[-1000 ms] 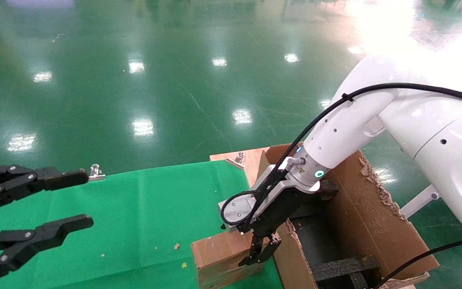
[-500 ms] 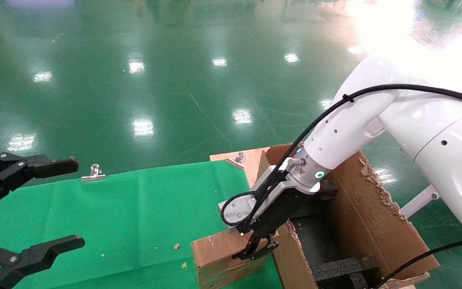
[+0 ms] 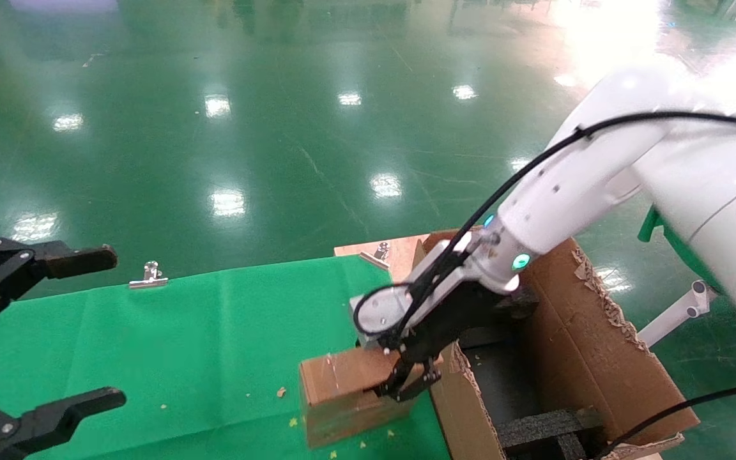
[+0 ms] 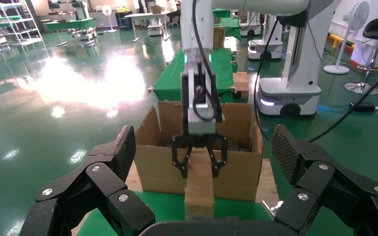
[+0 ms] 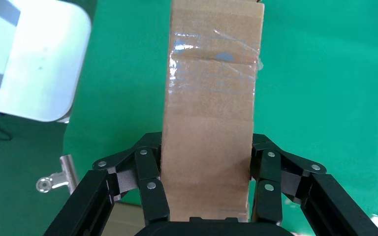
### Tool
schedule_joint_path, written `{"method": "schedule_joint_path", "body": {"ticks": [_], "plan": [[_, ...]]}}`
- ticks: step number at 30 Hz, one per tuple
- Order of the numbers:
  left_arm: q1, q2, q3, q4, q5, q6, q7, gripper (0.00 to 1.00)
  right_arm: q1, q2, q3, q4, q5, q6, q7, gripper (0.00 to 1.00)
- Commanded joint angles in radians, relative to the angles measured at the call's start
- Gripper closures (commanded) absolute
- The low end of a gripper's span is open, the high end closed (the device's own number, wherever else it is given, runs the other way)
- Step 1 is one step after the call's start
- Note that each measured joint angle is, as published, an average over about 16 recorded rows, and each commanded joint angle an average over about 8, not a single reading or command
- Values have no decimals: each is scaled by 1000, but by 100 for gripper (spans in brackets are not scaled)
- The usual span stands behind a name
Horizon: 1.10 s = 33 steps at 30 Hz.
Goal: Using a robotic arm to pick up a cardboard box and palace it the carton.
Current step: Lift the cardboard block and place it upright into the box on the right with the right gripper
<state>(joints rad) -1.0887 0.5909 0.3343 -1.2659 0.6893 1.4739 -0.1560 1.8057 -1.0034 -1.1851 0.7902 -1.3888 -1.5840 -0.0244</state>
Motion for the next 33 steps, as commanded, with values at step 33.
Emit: {"method": "schedule_joint_path", "body": {"ticks": [33], "plan": [[0,0,1,0,0,0,0,0,589,403,-395,-39,265,-13,-88,100]]}}
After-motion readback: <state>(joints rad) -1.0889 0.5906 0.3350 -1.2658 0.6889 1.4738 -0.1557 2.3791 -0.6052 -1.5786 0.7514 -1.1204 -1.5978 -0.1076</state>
